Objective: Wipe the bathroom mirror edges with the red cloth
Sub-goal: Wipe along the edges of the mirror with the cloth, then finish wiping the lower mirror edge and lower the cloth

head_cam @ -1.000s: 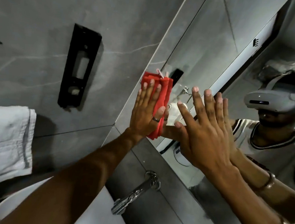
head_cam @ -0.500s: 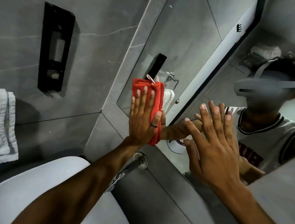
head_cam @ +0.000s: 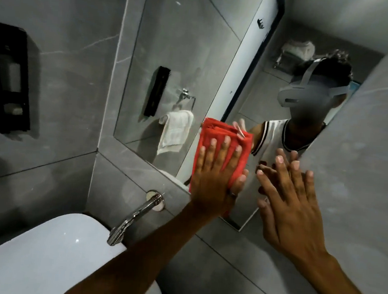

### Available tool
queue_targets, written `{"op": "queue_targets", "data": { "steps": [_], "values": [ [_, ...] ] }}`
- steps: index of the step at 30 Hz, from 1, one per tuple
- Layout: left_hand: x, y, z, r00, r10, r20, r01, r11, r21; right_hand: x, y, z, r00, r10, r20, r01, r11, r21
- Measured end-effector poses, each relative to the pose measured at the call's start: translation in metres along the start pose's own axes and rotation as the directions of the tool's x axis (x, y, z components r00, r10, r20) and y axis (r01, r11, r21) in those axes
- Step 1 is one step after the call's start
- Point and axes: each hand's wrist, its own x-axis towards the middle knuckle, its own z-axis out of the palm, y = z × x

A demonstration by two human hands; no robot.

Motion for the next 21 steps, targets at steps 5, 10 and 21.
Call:
{"op": "queue_targets", "data": {
  "steps": [5, 10, 21],
  "values": [
    [-0.011, 0.047, 0.011, 0.988, 0.148, 0.039, -0.147, 0.989, -0.017, -0.016, 0.037, -0.012, 0.987, 0.092, -0.131, -0.091, 0.996, 0.015],
    [-0.022, 0.056, 0.010, 0.977, 0.207, 0.059, -0.204, 0.978, -0.044, -0.066, 0.034, -0.027, 0.977, 0.197, -0.085, -0.190, 0.978, 0.083],
    [-0.125, 0.126, -0.076, 0.354, -0.196, 0.915, 0.921, -0.099, -0.377, -0.185, -0.096, -0.034, 0.308, 0.675, 0.670, -0.728, -0.286, 0.623]
  ]
}}
